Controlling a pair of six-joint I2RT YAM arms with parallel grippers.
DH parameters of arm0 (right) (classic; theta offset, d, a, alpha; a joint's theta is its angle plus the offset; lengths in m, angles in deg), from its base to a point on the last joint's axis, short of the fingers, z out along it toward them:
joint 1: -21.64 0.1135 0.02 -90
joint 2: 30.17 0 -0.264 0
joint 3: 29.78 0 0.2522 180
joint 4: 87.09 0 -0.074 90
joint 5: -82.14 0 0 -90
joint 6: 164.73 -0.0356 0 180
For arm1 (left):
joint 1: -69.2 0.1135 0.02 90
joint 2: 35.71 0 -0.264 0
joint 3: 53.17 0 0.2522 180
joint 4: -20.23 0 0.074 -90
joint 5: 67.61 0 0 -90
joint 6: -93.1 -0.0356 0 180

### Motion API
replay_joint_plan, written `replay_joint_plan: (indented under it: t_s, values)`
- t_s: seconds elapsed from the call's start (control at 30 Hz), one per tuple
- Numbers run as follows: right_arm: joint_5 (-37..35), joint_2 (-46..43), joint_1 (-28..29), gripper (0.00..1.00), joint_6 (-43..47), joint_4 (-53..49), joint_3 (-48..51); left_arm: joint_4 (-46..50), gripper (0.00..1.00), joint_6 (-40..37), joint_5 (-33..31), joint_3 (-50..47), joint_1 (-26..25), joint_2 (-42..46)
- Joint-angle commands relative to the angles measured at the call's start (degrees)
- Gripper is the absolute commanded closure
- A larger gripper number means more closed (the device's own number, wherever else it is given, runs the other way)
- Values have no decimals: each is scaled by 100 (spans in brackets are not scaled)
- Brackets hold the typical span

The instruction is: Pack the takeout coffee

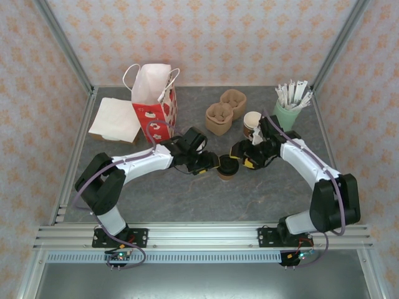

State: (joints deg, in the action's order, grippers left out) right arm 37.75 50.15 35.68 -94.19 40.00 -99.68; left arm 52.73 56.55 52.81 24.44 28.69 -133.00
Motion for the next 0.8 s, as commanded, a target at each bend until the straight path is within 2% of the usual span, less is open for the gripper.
replay_joint_plan:
  t_s: [0.0, 0.13, 0.3, 0.5, 0.77]
  values:
    - [-513, -250, -51, 31, 66, -123, -189, 386, 43, -131, -218, 216, -22, -99]
    - [-1061, -418, -67, 28, 223, -411, -242, 426, 40, -124, -262, 296, -22, -36]
    - [-1376, -623, -68, 22, 249, -447, -170, 505, 34, -140, -376, 329, -18, 71]
    - [-1328, -625, -73, 21, 275, -469, -134, 513, 27, -132, -426, 270, -5, 116]
    - [-894, -443, 47, 20, 353, -434, -116, 355, 22, -52, -387, 180, 16, 144]
